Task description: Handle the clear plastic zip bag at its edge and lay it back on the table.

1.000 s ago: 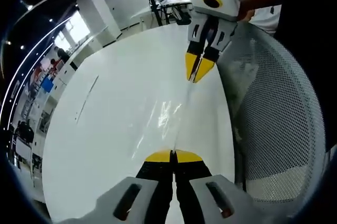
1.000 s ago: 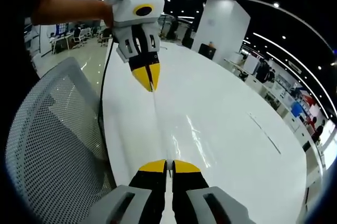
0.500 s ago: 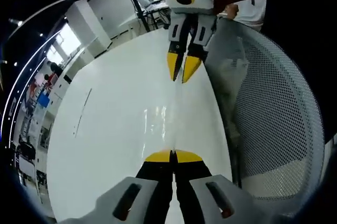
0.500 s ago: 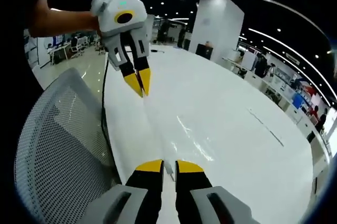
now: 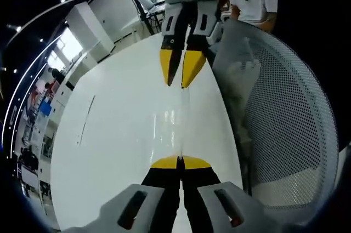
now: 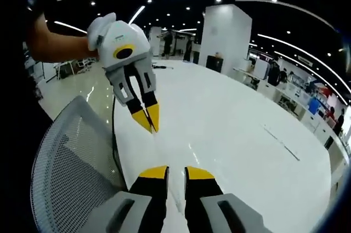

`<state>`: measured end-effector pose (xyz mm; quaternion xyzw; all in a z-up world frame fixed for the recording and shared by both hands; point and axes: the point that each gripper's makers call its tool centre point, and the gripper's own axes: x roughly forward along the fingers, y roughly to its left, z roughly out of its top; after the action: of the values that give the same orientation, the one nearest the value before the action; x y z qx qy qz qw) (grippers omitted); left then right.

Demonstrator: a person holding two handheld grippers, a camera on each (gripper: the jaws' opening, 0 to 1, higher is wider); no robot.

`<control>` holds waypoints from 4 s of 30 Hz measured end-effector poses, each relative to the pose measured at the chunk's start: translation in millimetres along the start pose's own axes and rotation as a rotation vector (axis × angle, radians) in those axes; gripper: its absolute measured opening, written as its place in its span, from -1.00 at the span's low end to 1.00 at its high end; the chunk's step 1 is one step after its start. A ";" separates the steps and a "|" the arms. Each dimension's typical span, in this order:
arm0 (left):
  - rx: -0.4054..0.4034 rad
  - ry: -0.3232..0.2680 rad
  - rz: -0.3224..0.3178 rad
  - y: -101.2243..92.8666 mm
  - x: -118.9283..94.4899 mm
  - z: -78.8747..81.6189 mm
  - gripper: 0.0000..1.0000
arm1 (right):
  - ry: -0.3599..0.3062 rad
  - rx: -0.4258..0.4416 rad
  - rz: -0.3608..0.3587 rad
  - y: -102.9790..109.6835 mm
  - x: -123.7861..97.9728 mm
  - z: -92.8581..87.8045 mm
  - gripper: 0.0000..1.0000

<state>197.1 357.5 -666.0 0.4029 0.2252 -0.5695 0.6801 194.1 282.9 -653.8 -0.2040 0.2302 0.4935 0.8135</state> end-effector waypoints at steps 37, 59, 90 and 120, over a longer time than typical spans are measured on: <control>0.044 -0.144 -0.023 -10.0 3.1 70.5 -0.82 | 0.050 0.031 -0.012 -3.5 17.4 -6.2 -1.00; 0.152 -0.073 0.098 -4.3 21.5 61.0 -1.00 | -0.002 0.078 -0.077 -21.7 -1.1 29.6 -1.00; -0.070 -0.119 0.209 6.8 12.2 49.5 -1.00 | -0.121 -0.077 -0.198 -50.3 -10.2 89.1 -1.00; -0.604 -0.481 0.444 29.9 -91.5 42.0 -0.53 | -0.002 -0.334 -0.260 -89.2 30.5 65.9 -1.00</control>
<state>196.4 378.8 -563.2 0.0806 0.1247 -0.3957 0.9063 297.9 303.1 -608.6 -0.3633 0.1163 0.4158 0.8256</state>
